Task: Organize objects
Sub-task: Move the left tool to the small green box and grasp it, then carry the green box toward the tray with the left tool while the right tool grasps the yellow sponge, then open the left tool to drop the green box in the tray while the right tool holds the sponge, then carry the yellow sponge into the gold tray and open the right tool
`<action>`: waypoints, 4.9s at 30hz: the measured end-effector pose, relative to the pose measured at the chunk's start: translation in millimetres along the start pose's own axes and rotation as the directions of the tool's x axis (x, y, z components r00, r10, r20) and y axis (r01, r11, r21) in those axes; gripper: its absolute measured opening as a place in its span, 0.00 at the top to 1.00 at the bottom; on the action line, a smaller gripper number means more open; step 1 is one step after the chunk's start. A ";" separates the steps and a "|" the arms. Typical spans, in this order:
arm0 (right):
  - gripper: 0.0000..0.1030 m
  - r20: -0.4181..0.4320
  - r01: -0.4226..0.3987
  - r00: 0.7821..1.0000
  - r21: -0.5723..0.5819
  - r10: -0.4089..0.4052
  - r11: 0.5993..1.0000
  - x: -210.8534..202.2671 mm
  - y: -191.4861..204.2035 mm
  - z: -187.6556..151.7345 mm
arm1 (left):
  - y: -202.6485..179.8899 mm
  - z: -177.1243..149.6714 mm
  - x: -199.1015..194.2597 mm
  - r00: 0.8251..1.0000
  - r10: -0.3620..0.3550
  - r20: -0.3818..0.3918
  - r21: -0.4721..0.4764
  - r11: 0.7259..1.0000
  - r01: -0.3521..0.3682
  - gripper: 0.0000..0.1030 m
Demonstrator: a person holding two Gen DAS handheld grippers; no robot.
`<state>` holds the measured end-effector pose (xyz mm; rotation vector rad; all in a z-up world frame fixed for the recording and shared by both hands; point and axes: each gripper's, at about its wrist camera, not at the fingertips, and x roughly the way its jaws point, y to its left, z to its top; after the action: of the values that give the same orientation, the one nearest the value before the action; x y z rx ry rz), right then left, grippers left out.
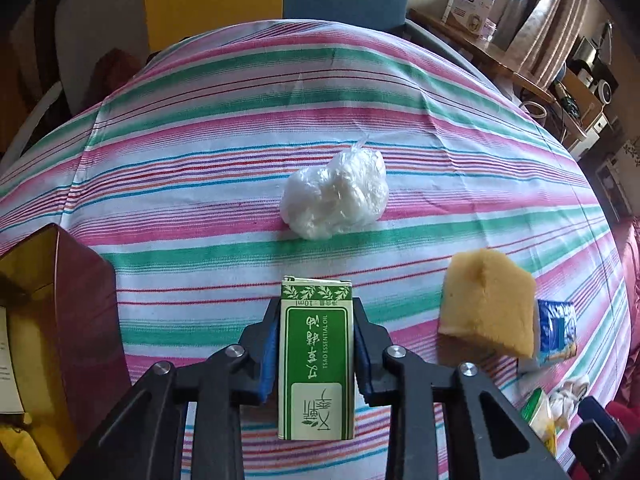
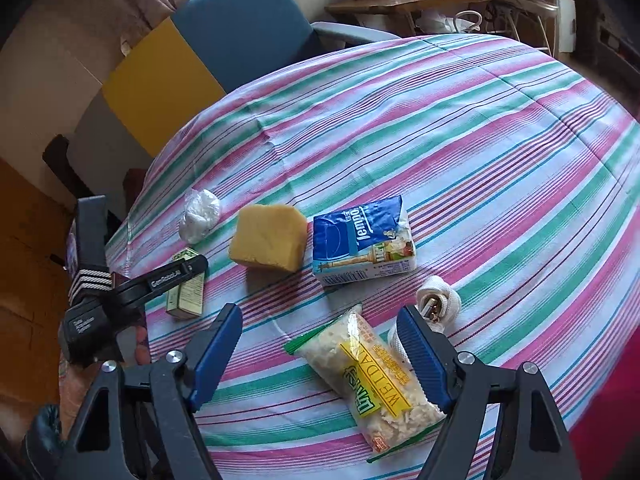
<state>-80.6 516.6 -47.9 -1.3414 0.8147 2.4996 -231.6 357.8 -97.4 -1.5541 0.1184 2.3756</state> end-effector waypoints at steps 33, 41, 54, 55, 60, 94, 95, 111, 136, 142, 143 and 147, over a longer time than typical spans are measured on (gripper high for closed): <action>0.35 -0.001 0.190 0.976 -0.487 -0.218 0.853 111.9 88.9 39.9 | 83.5 -122.1 -164.1 0.961 -0.216 0.171 0.072 0.976 0.206 0.70; 0.43 0.013 0.149 0.986 -0.500 -0.165 0.853 96.1 98.5 34.0 | 158.2 -111.3 -154.7 0.979 -0.076 0.187 -0.072 0.993 0.091 0.70; 0.43 -0.013 0.084 0.993 -0.621 -0.116 0.779 99.3 130.1 2.3 | 208.9 -41.2 -91.2 0.989 0.056 0.140 -0.113 0.993 -0.040 0.70; 0.43 -0.015 0.083 0.993 -0.629 -0.119 0.773 101.1 131.8 1.3 | 209.1 -37.0 -85.2 0.989 0.061 0.131 -0.104 0.993 -0.048 0.70; 0.43 -0.016 0.088 0.991 -0.658 -0.131 0.748 104.0 137.1 -5.9 | 218.0 -24.6 -67.4 0.987 0.130 0.100 -0.125 0.985 -0.117 0.61; 0.45 0.004 -0.052 0.997 -0.665 0.073 0.745 12.0 228.8 -42.4 | 240.8 -190.5 -196.0 0.961 0.132 0.242 -0.198 0.977 -0.084 0.49; 0.44 -0.027 -0.090 0.995 -0.681 0.098 0.727 9.9 245.1 -53.0 | 241.9 -192.5 -197.6 0.960 0.133 0.248 -0.197 0.977 -0.084 0.49; 0.38 -0.251 -0.184 0.968 -0.686 0.009 0.704 108.4 363.4 -148.4 | 269.5 -218.0 -201.4 0.952 0.168 0.256 -0.278 0.956 -0.094 0.49; 0.20 -0.115 -0.194 0.981 -0.632 0.157 0.751 32.2 300.6 -129.5 | 248.5 -221.7 -208.7 0.948 0.171 0.268 -0.242 0.964 -0.106 0.47; 0.20 -0.074 -0.165 0.986 -0.603 0.151 0.780 15.7 268.9 -118.0 | 235.2 -218.3 -210.3 0.945 0.174 0.276 -0.209 0.971 -0.118 0.47; 0.20 -0.066 -0.157 0.987 -0.597 0.147 0.787 13.2 262.9 -114.9 | 233.0 -217.4 -210.9 0.945 0.173 0.278 -0.203 0.972 -0.119 0.47; 0.20 -0.031 -0.125 0.991 -0.565 0.130 0.816 5.6 238.6 -99.1 | 221.9 -212.3 -211.6 0.944 0.168 0.284 -0.180 0.976 -0.120 0.47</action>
<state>-110.9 263.4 -5.9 -1.4664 0.1413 2.9969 -30.8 54.9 -13.8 -1.2680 -0.0262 2.7664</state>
